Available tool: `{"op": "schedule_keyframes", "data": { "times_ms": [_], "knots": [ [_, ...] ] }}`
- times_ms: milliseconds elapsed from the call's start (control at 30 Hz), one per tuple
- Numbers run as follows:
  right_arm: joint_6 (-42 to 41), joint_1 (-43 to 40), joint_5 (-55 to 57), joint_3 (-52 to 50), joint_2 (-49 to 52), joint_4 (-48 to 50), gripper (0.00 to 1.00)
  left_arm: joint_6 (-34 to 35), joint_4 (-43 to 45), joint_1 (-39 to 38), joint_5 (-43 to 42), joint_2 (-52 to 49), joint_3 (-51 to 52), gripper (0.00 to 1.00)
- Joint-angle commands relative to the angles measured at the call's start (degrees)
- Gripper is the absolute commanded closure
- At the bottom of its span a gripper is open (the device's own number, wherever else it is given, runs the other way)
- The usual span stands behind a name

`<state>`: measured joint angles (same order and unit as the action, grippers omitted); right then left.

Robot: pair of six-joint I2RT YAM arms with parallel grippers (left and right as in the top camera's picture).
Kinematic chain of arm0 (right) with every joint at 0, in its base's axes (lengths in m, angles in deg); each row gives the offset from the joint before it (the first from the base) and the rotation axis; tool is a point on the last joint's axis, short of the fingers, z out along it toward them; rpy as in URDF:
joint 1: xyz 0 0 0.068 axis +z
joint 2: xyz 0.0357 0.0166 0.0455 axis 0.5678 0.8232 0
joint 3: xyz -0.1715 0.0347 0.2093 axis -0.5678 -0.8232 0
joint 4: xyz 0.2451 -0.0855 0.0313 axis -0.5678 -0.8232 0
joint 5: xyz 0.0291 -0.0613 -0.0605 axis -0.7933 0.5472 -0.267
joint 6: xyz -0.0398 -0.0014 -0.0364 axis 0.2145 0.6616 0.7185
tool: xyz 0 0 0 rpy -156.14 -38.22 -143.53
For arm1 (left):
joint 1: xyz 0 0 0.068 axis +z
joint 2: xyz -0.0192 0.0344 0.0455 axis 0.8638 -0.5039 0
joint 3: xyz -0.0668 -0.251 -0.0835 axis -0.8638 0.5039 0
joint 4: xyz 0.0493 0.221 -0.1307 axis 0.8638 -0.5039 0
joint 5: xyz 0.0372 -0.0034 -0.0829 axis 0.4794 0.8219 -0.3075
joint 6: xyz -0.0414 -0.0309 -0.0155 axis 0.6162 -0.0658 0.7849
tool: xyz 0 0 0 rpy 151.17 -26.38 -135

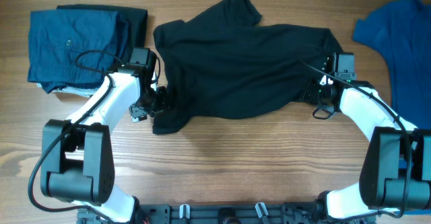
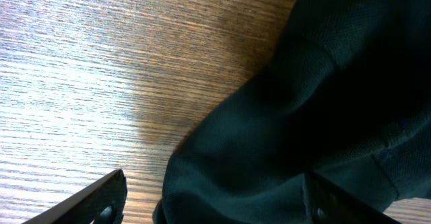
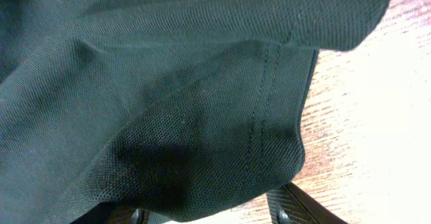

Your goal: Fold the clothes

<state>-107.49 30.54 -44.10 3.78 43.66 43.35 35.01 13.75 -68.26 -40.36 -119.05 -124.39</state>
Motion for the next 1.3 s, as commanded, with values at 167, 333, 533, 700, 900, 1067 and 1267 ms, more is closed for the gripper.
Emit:
{"op": "schedule_keyframes", "data": {
  "times_ms": [167, 333, 533, 700, 900, 1067, 1267],
  "knots": [
    [3.4, 0.0, -1.2, -0.5, 4.2, 2.3, 0.43, -0.5, 0.2, 0.4, -0.7, -0.4, 0.4, 0.17],
    [4.1, 0.1, -1.5, -0.5, 6.7, 2.6, 0.47, -0.5, -0.1, 0.4, -0.7, -0.4, 0.4, 0.17],
    [4.2, 0.1, -1.6, -0.5, 6.9, 1.4, 0.58, -0.5, -0.3, 0.4, -0.7, -0.4, 0.4, 0.17],
    [5.6, 0.1, -1.6, -0.3, 6.9, -1.2, 0.5, -0.5, -0.3, 0.4, -0.7, -0.4, 0.4, 0.17],
    [5.6, 0.1, -3.1, 0.0, 6.9, -6.8, 0.43, -0.5, -0.2, 0.4, -0.7, -0.4, 0.4, 0.17],
    [6.5, 0.1, -3.3, 0.0, 6.9, -6.2, 0.43, -0.5, 0.4, 0.4, -0.7, -0.4, 0.4, 0.17],
    [7.1, 0.1, -4.2, 0.0, 6.9, -5.3, 0.48, -0.5, 0.4, 0.4, -0.7, -0.4, 0.4, 0.17]
  ]
}}
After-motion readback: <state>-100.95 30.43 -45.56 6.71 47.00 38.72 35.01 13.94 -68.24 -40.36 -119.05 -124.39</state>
